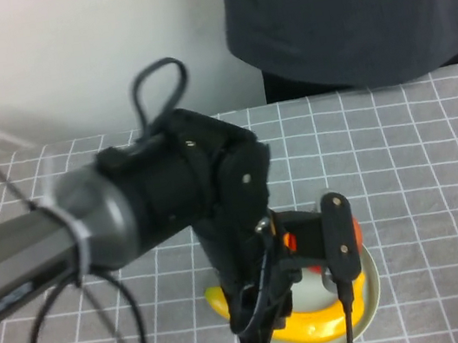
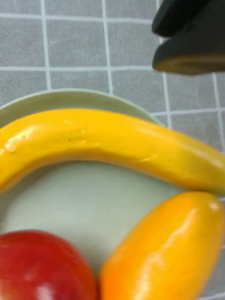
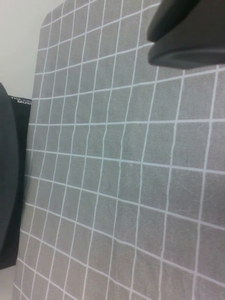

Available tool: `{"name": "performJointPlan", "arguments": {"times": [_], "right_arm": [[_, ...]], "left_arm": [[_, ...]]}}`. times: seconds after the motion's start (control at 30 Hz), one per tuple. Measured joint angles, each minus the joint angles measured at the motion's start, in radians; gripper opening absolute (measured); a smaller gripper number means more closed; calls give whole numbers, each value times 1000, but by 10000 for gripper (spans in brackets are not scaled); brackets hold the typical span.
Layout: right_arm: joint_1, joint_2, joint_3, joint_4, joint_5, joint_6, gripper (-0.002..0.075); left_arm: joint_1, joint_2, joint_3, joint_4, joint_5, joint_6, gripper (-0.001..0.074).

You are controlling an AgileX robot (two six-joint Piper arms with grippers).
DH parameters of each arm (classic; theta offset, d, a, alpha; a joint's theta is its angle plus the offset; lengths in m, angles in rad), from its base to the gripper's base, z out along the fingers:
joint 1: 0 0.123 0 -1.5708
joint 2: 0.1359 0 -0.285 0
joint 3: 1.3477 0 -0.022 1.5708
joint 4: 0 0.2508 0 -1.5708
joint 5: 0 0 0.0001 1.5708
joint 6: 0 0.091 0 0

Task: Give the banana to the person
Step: Pick up the banana

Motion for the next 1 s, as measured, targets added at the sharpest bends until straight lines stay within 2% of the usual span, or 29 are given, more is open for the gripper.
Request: {"name": "performJointPlan", "arguments": {"times": [0.07, 0.23, 0.3, 0.4, 0.53, 0.73, 1.0], "right_arm": [[0, 0, 0, 0, 0, 0, -9], [0, 0, 0, 0, 0, 0, -9], [0, 0, 0, 0, 0, 0, -9], [0, 0, 0, 0, 0, 0, -9], [0, 0, 0, 0, 0, 0, -9], [0, 0, 0, 0, 0, 0, -9], [0, 0, 0, 0, 0, 0, -9]], "left_arm": [[0, 31, -13, 3, 0, 29, 120], [0, 97, -15, 10, -51, 105, 457], [0, 113, -15, 10, -87, 157, 506], [0, 136, -15, 12, -146, 234, 526], [0, 168, -15, 12, -195, 297, 505], [0, 200, -15, 12, -213, 312, 453], [21, 242, -17, 12, -242, 312, 445]]}}
